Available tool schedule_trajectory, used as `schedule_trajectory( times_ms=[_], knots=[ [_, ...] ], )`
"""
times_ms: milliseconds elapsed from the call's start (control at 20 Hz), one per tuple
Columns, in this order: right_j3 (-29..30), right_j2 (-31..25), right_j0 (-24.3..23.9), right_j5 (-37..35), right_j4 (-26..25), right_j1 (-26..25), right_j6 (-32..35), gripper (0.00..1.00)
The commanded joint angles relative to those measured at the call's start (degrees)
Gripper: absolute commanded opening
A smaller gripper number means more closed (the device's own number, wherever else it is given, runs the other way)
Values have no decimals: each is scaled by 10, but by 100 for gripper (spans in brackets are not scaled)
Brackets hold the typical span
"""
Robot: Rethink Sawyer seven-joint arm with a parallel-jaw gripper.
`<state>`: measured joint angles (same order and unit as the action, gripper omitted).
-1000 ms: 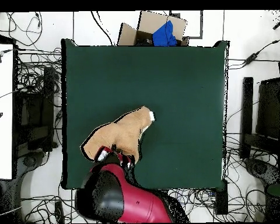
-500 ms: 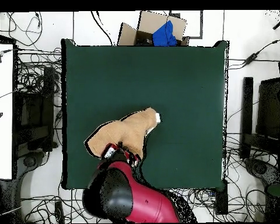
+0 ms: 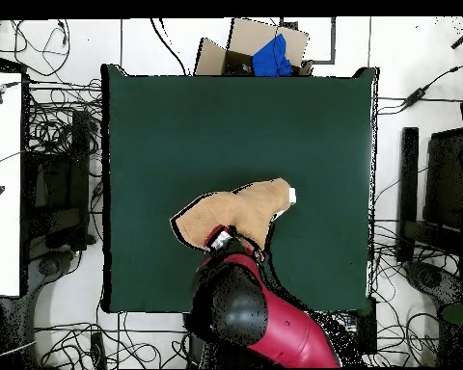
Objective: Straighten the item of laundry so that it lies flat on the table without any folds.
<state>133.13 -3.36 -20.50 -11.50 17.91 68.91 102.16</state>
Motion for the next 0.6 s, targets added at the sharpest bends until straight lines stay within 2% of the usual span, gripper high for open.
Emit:
schedule_trajectory(
  times_ms=[50,300,600],
  knots=[
    [-18,-65,-41,7,-41,-38,18,0],
    [-17,-93,-78,18,-62,-47,13,0],
    [-28,-103,-95,28,-88,-61,24,0]
  ],
)
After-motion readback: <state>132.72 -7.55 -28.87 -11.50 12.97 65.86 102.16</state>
